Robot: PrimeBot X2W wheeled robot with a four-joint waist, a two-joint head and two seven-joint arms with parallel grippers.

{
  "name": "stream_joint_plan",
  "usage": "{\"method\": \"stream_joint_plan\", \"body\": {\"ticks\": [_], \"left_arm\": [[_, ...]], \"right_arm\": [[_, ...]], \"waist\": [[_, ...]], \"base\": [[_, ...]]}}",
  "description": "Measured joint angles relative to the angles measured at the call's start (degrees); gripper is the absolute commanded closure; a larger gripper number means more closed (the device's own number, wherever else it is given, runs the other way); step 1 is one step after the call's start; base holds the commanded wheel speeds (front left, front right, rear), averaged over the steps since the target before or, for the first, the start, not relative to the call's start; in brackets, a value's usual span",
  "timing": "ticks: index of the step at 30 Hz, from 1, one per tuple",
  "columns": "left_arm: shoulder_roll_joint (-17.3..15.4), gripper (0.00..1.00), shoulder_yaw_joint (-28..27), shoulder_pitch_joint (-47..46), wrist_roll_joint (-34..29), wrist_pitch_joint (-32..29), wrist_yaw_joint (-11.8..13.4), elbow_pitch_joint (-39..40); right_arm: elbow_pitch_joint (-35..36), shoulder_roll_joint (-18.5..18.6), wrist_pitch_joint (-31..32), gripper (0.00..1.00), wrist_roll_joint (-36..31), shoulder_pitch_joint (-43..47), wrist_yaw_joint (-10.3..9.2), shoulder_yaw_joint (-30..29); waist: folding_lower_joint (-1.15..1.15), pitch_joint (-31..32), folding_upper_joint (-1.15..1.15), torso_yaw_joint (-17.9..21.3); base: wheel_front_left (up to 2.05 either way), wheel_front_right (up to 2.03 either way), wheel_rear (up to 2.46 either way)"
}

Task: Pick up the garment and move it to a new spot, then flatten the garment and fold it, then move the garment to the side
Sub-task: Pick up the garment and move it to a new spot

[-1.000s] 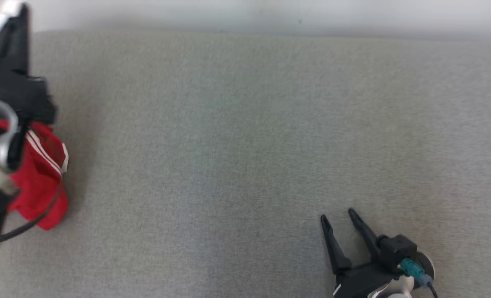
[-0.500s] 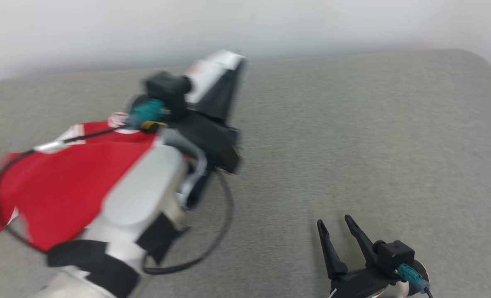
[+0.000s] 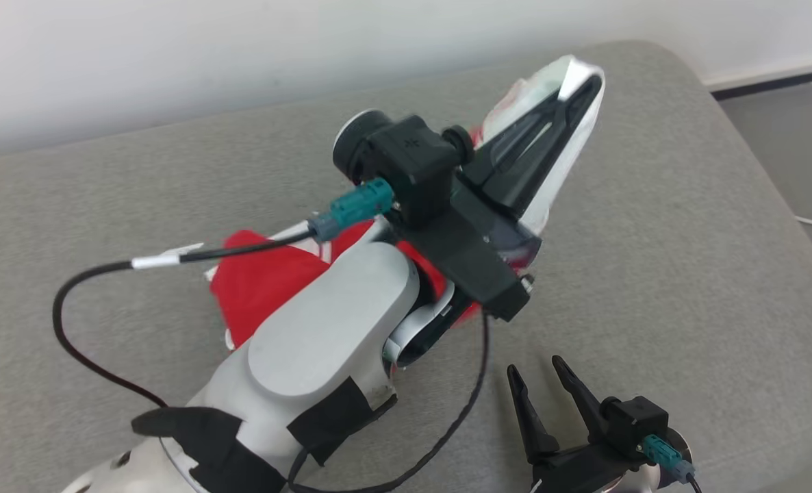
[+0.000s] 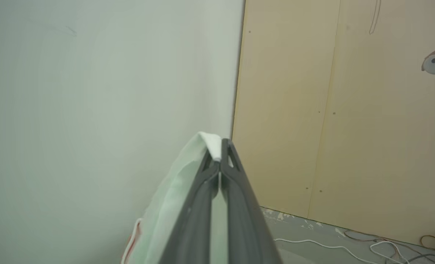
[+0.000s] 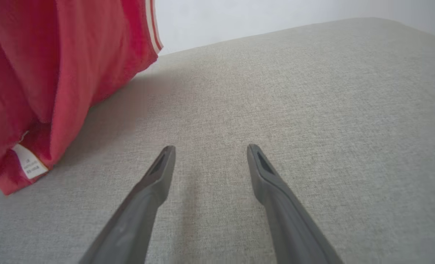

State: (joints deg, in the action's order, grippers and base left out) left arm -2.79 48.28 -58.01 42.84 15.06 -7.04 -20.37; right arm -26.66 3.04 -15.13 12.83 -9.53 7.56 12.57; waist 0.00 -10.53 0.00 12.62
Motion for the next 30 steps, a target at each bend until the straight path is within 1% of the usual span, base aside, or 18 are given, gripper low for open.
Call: {"method": "stream_joint_plan", "body": {"ticks": [2,4,5,8,12,18,23,30], "left_arm": [[0.0,1.0,0.1,0.6,-1.8,0.0,0.8,-1.2],[0.1,0.55,-0.7,1.0,-3.4,0.0,1.7,-3.2],[0.0,0.0,-1.2,1.5,-3.5,0.0,2.1,-4.5],[-0.1,0.0,-2.7,3.0,-5.0,0.0,2.8,-7.9],[-0.1,0.0,-5.4,5.4,-7.5,0.0,3.3,-11.3],[-0.4,0.0,-10.6,10.9,-12.9,0.0,2.6,-14.7],[-2.4,0.0,-17.5,17.8,-16.7,0.0,2.5,-13.7],[-5.0,0.0,-28.5,30.4,-21.0,0.0,2.6,-8.9]], "right_arm": [[0.1,0.0,0.0,0.0,0.8,-0.1,0.0,0.4],[0.3,0.0,0.0,0.0,1.3,-0.5,0.0,0.4],[0.4,0.0,0.0,0.0,1.3,-0.8,0.0,0.2],[0.8,0.0,0.0,0.0,1.7,-1.1,0.0,-0.4],[1.0,0.0,0.0,0.0,1.8,-1.1,0.0,-1.1],[2.0,-0.1,0.0,0.0,1.2,-1.1,0.0,-2.6],[2.2,-0.1,0.0,0.0,0.7,-0.7,0.0,-3.6],[2.2,-0.1,0.0,0.0,0.0,0.4,0.0,-4.5]], "waist": [[0.0,-0.3,0.0,1.0],[0.0,-0.9,0.0,1.6],[0.0,-1.2,0.0,1.7],[0.01,-2.0,0.0,1.3],[0.0,-2.2,0.0,-0.2],[0.0,-1.7,0.0,-2.9],[0.0,-0.5,0.0,-4.5],[0.0,1.9,0.0,-5.9]], "base": [[0.0,0.0,0.0],[0.0,0.0,0.0],[0.0,0.0,0.0],[0.0,0.0,0.0],[0.0,0.0,0.0],[0.0,0.0,0.0],[0.0,0.0,0.0],[0.0,0.0,0.0]]}}
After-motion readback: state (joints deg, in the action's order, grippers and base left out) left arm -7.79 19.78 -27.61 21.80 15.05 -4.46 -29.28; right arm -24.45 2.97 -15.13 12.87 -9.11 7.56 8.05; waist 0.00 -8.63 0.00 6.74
